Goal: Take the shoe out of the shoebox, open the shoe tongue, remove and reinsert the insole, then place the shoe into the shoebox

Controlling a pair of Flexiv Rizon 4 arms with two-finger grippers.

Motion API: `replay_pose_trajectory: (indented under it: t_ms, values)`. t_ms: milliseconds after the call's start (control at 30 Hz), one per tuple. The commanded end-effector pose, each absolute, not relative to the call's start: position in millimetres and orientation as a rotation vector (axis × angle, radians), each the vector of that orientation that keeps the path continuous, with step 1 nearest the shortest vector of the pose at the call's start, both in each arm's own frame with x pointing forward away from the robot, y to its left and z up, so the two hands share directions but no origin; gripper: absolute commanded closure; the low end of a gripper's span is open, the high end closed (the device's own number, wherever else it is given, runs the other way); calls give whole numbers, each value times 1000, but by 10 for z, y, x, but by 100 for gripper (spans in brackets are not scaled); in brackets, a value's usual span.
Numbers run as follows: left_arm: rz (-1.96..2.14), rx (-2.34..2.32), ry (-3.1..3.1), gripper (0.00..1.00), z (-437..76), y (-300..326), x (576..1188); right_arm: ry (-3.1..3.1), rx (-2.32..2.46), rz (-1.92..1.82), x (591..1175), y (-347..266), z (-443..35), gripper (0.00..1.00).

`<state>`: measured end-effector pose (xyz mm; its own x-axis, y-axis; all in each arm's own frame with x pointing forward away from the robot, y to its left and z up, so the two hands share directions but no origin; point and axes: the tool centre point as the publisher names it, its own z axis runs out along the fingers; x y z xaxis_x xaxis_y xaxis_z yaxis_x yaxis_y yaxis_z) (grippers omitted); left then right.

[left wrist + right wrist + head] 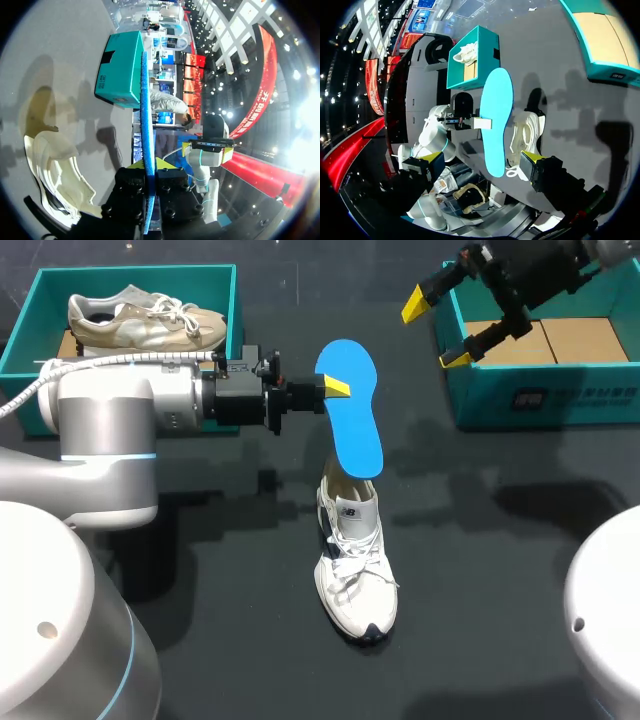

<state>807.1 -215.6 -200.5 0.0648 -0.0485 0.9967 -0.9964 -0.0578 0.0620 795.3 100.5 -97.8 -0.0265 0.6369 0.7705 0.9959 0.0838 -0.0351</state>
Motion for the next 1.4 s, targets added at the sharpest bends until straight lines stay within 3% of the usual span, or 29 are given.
replay_pose_trajectory:
  t_ms: [33, 500, 1400]
  values:
    - [1179, 1317, -1172, 100, -2007, -2155, 8068, -1949, -1858, -492, 7832, 1104, -855, 0]
    - [1179, 1317, -1172, 100, -2007, -2155, 8068, -2126, -1994, -226, 7779, 1671, -703, 0]
    - [1179, 1317, -1172, 100, -2007, -2155, 8068, -2217, -2176, -60, 7596, 2310, -725, 0]
